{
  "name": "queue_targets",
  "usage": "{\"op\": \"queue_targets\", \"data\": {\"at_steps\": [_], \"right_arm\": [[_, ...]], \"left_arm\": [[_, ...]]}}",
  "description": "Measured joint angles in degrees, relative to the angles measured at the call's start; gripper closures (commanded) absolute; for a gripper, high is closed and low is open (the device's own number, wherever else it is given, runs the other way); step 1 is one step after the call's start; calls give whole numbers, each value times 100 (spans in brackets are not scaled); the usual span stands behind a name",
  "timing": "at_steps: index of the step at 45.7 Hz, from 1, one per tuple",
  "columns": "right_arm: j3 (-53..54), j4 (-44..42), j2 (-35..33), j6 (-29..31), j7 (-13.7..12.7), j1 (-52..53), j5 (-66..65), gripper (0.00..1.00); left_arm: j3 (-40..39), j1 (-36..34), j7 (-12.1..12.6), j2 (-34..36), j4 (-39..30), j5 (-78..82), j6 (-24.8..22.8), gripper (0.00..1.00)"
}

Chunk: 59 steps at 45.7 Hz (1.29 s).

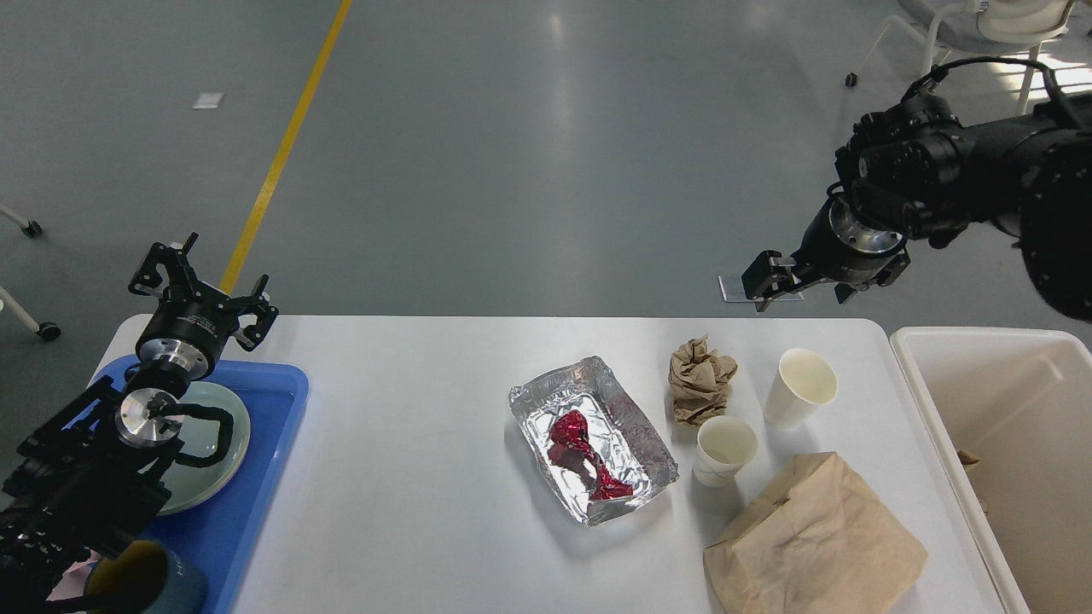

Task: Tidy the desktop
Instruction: 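Lower the right gripper onto the farther paper cup and grasp it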

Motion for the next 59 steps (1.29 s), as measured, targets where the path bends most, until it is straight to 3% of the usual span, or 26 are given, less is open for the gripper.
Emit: {"op": "queue_targets", "data": {"at_steps": [12, 20, 41, 59], "right_arm": [[115, 300, 77, 209, 33, 528, 48, 0], [315, 254, -169, 164, 36, 187, 52, 0], [638, -834, -648, -860, -14, -2006, 67, 0], [656, -946, -881, -1599, -17, -2643, 267, 0]], "left_arm": [[0, 0, 0, 0, 0, -2, 0, 3], [0, 0, 0, 0, 0, -2, 0, 3], [0, -1, 0, 0, 0, -2, 0, 3], [0, -1, 0, 0, 0, -2, 0, 3]]}}
